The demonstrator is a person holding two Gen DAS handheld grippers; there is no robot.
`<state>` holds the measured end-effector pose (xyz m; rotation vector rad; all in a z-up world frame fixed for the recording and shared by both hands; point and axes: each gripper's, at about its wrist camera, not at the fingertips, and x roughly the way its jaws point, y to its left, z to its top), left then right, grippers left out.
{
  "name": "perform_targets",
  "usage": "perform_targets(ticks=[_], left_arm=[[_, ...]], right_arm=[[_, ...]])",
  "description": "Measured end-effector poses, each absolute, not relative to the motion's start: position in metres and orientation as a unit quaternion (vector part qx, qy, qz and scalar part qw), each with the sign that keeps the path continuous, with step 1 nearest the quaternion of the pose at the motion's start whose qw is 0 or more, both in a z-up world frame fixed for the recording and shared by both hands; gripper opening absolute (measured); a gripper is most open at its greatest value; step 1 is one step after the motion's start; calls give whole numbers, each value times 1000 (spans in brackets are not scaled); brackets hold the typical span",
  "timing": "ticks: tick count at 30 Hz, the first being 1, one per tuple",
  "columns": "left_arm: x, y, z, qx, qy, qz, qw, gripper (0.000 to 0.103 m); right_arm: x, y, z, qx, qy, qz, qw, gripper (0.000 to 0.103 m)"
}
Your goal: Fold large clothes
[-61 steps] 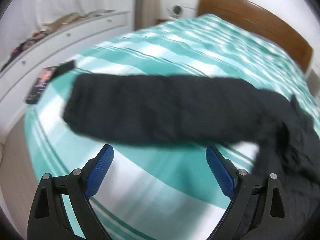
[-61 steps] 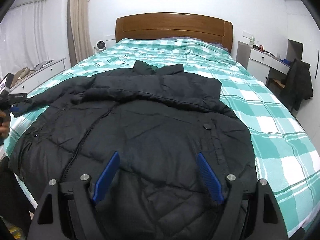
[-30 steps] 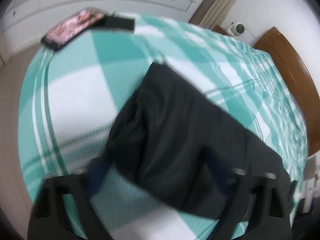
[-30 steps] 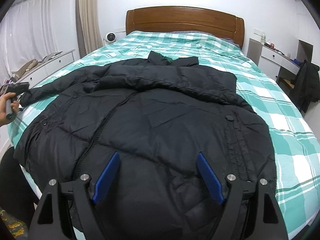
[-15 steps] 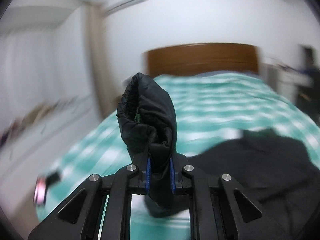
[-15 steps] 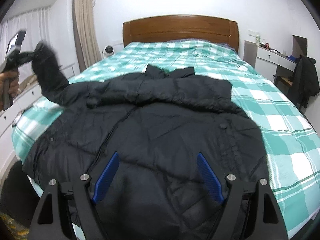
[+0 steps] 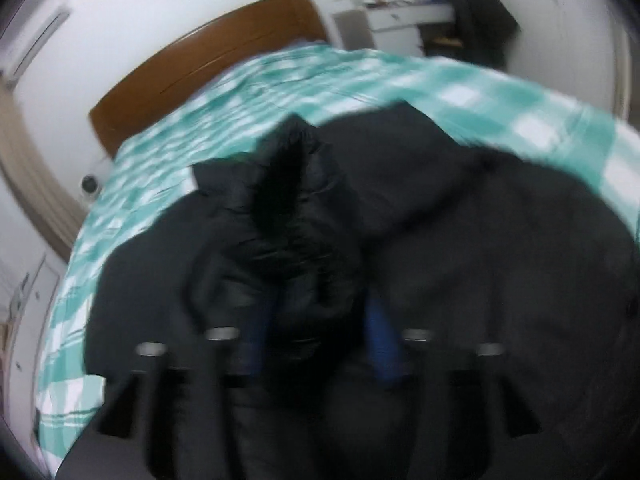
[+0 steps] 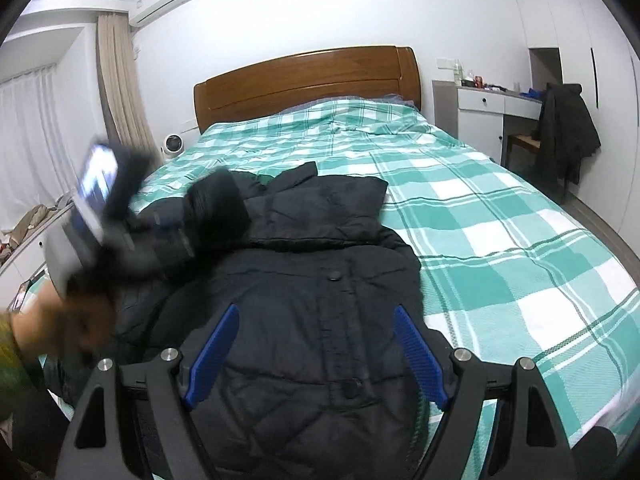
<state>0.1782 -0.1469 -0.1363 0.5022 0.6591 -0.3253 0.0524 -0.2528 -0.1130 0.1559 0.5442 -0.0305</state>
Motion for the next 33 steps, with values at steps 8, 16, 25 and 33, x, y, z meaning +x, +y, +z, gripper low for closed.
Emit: perform_targets(ticks=[8, 16, 25, 33], left_arm=[[113, -107, -121, 244, 306, -168, 905, 96], [95, -13, -124, 139, 354, -84, 921, 96], [114, 22, -131, 95, 379, -51, 919, 96], [161, 3, -117, 80, 378, -71, 920, 96]], right_arm=[[123, -254, -104, 154, 305, 71, 937, 82], [238, -196, -150, 226, 410, 130, 874, 82], [256, -220, -29, 106, 257, 87, 957, 19], [291, -298, -128, 102, 392, -9, 914, 29]])
